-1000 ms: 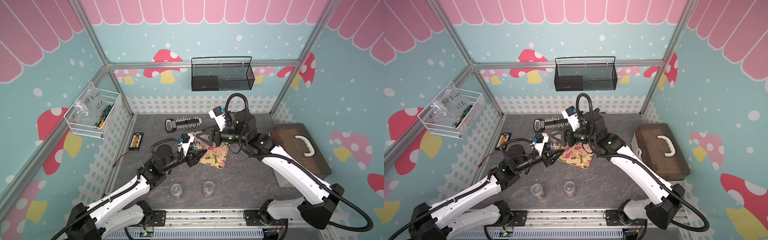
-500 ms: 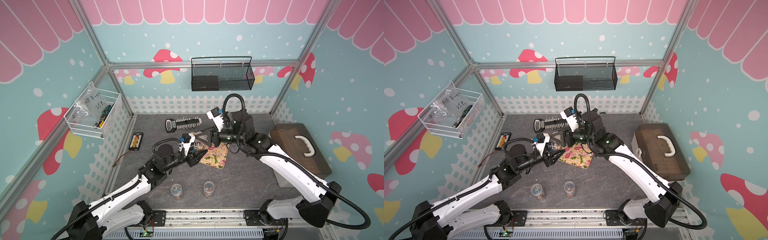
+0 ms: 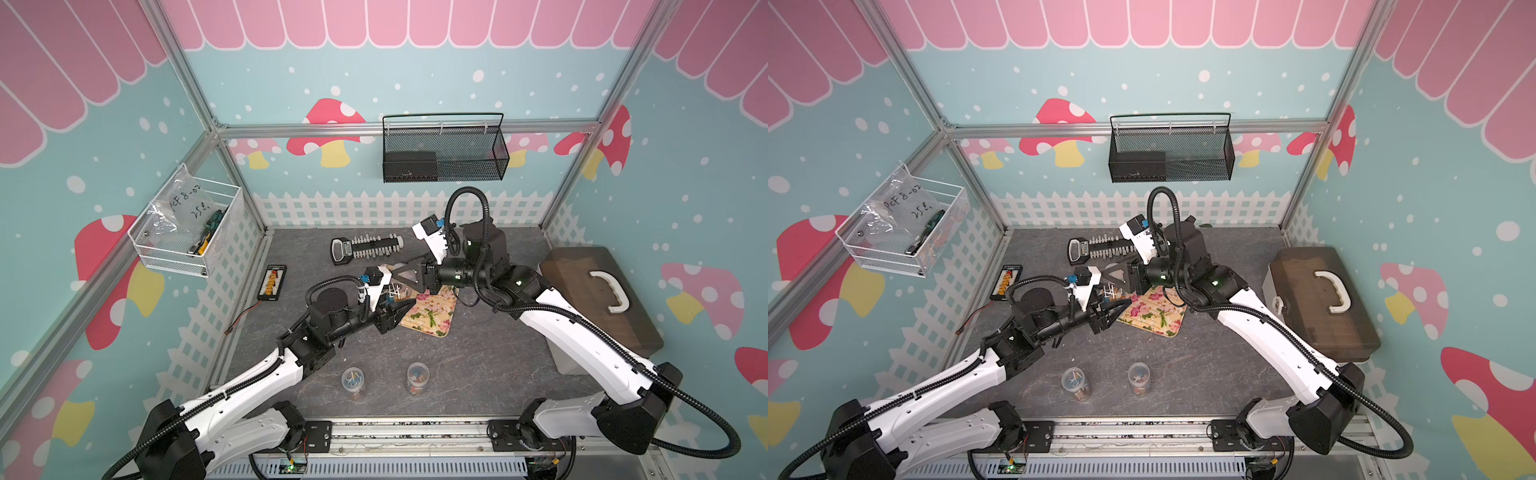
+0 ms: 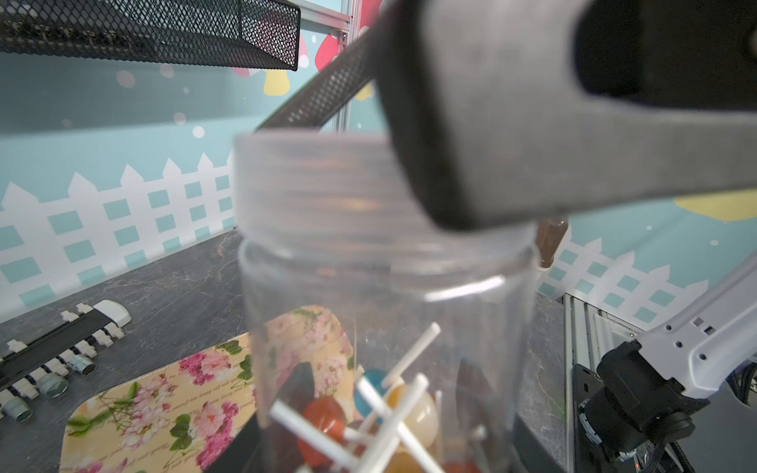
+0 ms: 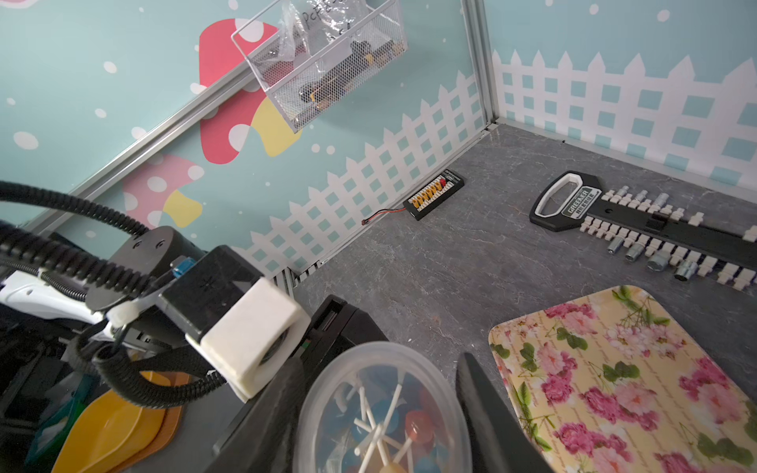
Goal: Pour the candies out of the jar
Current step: Unscrew the lid from the jar.
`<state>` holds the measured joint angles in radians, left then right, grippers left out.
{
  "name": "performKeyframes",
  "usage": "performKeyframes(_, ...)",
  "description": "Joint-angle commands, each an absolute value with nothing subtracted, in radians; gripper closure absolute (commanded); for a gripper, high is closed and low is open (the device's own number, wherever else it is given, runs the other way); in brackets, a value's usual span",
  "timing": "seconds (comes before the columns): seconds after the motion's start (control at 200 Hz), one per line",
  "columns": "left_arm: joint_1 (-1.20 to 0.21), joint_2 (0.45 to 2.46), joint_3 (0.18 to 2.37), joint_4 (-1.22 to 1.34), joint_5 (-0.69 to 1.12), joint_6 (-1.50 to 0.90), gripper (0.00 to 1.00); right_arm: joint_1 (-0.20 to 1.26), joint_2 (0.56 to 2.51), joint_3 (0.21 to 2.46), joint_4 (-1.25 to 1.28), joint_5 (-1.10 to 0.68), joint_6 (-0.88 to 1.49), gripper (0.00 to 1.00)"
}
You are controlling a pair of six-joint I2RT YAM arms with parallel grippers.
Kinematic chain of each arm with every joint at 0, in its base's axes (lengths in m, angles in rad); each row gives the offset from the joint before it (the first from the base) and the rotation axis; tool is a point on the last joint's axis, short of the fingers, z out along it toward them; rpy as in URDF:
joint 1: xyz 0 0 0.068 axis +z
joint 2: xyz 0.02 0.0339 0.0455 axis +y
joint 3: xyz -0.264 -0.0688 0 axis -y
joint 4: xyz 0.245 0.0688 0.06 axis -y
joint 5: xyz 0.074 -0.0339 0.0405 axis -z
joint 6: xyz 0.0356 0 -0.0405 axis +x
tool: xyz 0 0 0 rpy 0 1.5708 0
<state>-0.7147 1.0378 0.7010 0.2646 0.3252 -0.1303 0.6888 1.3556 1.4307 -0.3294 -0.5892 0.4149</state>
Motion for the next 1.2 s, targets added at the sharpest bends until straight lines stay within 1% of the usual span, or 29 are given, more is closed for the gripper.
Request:
performKeyframes(0.0,-0.719,1.015,0.743,0.242,0.427,-0.156,0.64,0.676,1.353,1.467,-0.311,-0.842,0.213,0.69)
performKeyframes(0.06,-0.719,1.015,0.756,0.217,0.463,-0.160,0.64,0.667,1.339,1.458,-0.299,-1.025,0.093,0.66)
performKeyframes(0.1,-0.720,1.017,0.766,0.202,0.486,-0.163,0.64,0.663,1.329,1.451,-0.289,-1.105,0.040,0.64)
performKeyframes(0.225,-0.719,1.013,0.772,0.192,0.518,-0.174,0.63,0.651,1.352,1.477,-0.298,-1.180,0.030,0.64)
performKeyframes(0.37,-0.719,1.008,0.755,0.217,0.496,-0.179,0.63,0.652,1.359,1.470,-0.297,-1.158,0.033,0.64)
performKeyframes(0.4,-0.719,1.007,0.752,0.223,0.493,-0.179,0.63,0.650,1.355,1.467,-0.297,-1.143,0.036,0.60)
performKeyframes(0.45,-0.719,1.008,0.751,0.228,0.490,-0.180,0.63,0.650,1.346,1.460,-0.299,-1.110,0.046,0.48)
performKeyframes(0.47,-0.719,1.008,0.750,0.227,0.489,-0.179,0.63,0.650,1.341,1.458,-0.299,-1.095,0.051,0.45)
performKeyframes(0.535,-0.720,1.008,0.749,0.225,0.478,-0.173,0.63,0.650,1.321,1.450,-0.301,-1.040,0.076,0.37)
performKeyframes(0.62,-0.719,1.002,0.744,0.225,0.452,-0.165,0.63,0.651,1.289,1.437,-0.298,-0.947,0.128,0.33)
performKeyframes(0.74,-0.719,0.990,0.729,0.230,0.406,-0.154,0.63,0.651,1.246,1.422,-0.310,-0.747,0.230,0.32)
performKeyframes(0.801,-0.720,0.986,0.723,0.231,0.389,-0.152,0.63,0.652,1.228,1.411,-0.313,-0.681,0.268,0.32)
performKeyframes(0.966,-0.719,0.987,0.718,0.225,0.376,-0.146,0.63,0.667,1.203,1.381,-0.304,-0.576,0.361,0.32)
performKeyframes(1.196,-0.719,0.997,0.719,0.226,0.353,-0.146,0.63,0.703,1.208,1.380,-0.351,-0.457,0.382,0.34)
